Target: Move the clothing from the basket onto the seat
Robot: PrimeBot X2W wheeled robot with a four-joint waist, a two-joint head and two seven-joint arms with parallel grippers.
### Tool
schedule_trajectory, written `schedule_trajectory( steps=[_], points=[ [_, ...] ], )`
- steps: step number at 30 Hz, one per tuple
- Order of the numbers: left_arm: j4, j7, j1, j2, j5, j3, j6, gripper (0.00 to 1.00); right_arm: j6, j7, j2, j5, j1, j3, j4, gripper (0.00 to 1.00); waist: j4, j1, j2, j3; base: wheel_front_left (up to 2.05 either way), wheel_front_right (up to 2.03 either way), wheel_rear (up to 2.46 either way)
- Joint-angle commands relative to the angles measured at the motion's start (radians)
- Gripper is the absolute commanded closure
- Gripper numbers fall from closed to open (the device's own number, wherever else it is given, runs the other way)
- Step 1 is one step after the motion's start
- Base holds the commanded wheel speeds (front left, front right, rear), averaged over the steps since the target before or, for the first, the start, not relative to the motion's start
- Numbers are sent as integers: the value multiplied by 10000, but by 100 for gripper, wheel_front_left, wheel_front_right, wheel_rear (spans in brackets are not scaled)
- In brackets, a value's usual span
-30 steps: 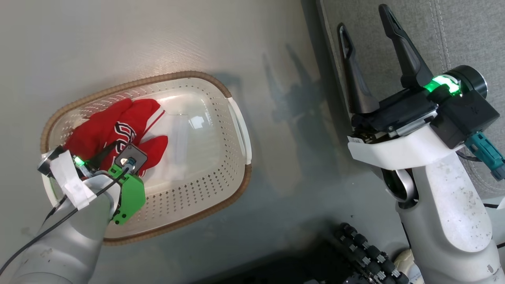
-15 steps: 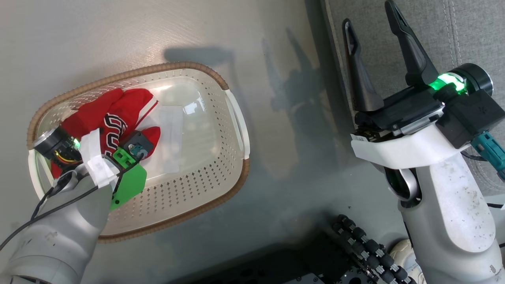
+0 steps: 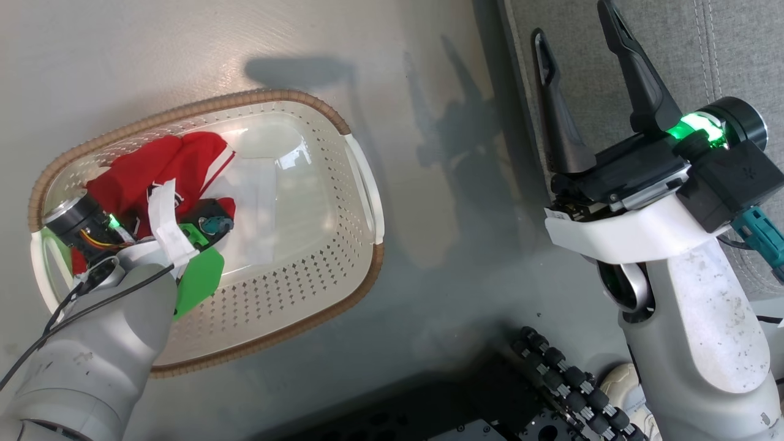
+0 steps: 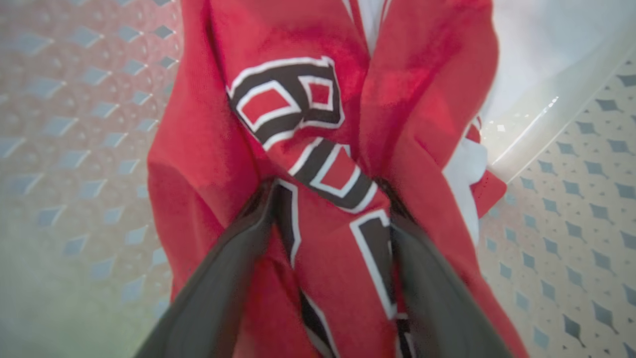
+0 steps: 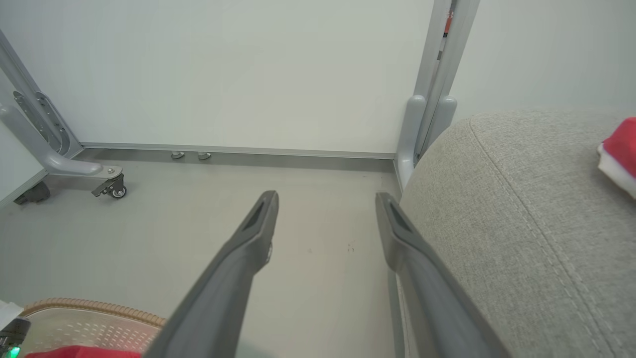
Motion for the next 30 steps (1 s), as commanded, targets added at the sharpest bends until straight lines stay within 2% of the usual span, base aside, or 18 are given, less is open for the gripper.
schedule_trajectory(
  steps=[1, 10, 20, 23, 30],
  points=[
    [24, 85, -111, 59, -24, -29, -60, 100, -10, -5, -17, -81, 28, -24, -48, 0, -21, -1, 105, 42, 0, 0, 0],
    [24, 235, -111, -16, -187, -183, -82, 100, -10, -3, -17, -259, 103, -129, -42, 0, 57, -1, 105, 42, 0, 0, 0],
    [-28, -1083, -16, -443, -593, -153, -133, 100, -10, -5, -19, -171, 219, -113, 200, 0, 167, -1, 105, -708, 0, 0, 0],
    [-57, -1500, 19, -706, -721, -168, -225, 100, -10, -5, -19, -176, 296, -126, 275, 0, 232, -1, 105, -1072, 0, 0, 0],
    [-165, -2590, 375, -1441, -1066, -108, -28, 100, -10, -3, -20, -289, 602, -270, 511, 0, 580, -1, 105, -2001, 0, 0, 0]
  ],
)
